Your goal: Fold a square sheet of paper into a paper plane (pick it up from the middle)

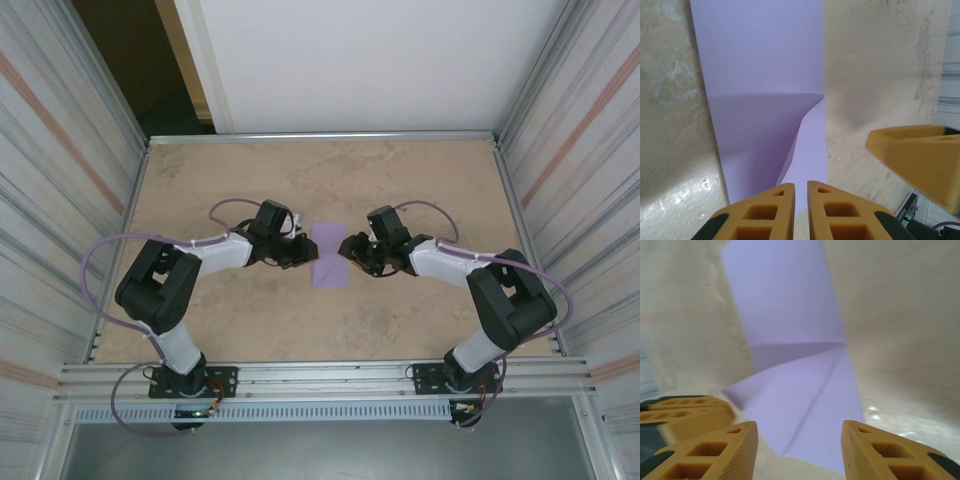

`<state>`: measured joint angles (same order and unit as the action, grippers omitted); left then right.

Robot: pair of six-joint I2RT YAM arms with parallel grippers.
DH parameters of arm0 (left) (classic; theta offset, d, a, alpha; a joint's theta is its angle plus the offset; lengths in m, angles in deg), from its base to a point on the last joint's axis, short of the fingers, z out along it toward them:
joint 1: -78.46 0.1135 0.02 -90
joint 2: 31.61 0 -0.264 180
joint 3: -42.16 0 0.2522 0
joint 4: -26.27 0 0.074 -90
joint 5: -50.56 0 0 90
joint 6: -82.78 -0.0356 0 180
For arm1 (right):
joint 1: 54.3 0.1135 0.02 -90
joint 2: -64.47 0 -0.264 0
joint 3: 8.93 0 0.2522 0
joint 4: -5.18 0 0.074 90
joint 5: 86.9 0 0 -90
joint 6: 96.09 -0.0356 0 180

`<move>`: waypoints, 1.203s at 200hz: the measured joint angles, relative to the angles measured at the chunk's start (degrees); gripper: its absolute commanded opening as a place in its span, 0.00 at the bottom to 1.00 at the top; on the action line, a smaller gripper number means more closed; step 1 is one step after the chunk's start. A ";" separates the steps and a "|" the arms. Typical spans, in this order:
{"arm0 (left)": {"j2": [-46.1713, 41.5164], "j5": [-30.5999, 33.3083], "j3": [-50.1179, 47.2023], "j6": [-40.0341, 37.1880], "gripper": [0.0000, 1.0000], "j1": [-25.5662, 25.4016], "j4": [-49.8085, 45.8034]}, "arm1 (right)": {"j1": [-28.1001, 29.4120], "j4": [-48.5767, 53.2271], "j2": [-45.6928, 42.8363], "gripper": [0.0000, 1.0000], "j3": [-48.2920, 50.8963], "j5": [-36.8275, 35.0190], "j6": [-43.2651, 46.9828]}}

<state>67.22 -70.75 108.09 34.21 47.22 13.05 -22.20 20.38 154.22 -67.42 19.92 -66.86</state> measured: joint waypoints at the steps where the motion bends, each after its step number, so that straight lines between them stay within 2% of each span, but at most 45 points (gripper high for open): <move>1: 0.00 0.00 0.00 0.00 0.15 0.00 0.00 | 0.02 0.02 0.00 0.47 0.04 -0.04 -0.07; 95: 5.57 1.51 1.62 0.68 0.15 0.07 1.03 | 1.20 -0.85 4.02 0.46 0.28 -0.11 -3.34; 131: 7.91 1.92 1.73 2.03 0.15 0.09 1.07 | 1.33 -1.90 5.64 0.40 -0.66 0.28 -3.76; 240: 7.89 2.43 1.60 5.40 0.13 0.55 1.09 | 0.48 -6.62 9.60 0.23 -1.64 1.68 -4.92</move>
<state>75.11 -68.32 109.68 39.61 47.76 14.14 -21.72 13.75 163.82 -69.06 21.60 -71.78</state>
